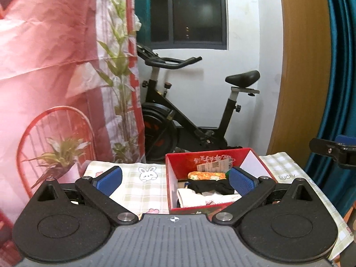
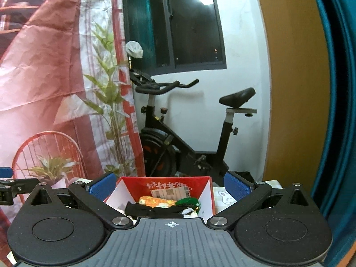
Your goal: Organize soft objects
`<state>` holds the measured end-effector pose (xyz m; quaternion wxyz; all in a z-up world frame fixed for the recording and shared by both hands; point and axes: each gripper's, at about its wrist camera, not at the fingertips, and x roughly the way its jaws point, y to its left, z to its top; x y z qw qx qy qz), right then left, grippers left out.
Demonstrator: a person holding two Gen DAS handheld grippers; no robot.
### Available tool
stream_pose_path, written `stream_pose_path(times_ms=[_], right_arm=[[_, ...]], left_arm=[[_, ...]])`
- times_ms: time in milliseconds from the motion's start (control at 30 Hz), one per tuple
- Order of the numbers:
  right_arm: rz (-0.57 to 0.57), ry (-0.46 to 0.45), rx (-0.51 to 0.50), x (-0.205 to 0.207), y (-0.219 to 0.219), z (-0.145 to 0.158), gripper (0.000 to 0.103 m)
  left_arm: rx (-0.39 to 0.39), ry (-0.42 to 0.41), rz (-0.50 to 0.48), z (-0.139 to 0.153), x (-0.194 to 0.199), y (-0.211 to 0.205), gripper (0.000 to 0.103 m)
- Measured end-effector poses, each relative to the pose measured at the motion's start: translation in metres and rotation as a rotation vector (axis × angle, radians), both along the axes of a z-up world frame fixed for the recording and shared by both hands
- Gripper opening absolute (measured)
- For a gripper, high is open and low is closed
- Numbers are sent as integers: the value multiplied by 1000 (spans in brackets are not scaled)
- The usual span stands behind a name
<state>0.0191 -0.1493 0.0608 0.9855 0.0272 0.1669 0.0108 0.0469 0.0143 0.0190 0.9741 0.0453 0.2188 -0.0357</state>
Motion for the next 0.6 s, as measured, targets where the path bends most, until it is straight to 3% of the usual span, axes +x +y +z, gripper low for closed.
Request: stream_pose_path(times_ms=[200, 600], right_arm=[[12, -16, -33, -21, 15, 10, 103], [24, 8, -43, -27, 25, 12, 103]], left_arm=[[1, -37, 14, 11, -24, -2, 103], [-17, -50, 47, 16, -32, 3, 103]])
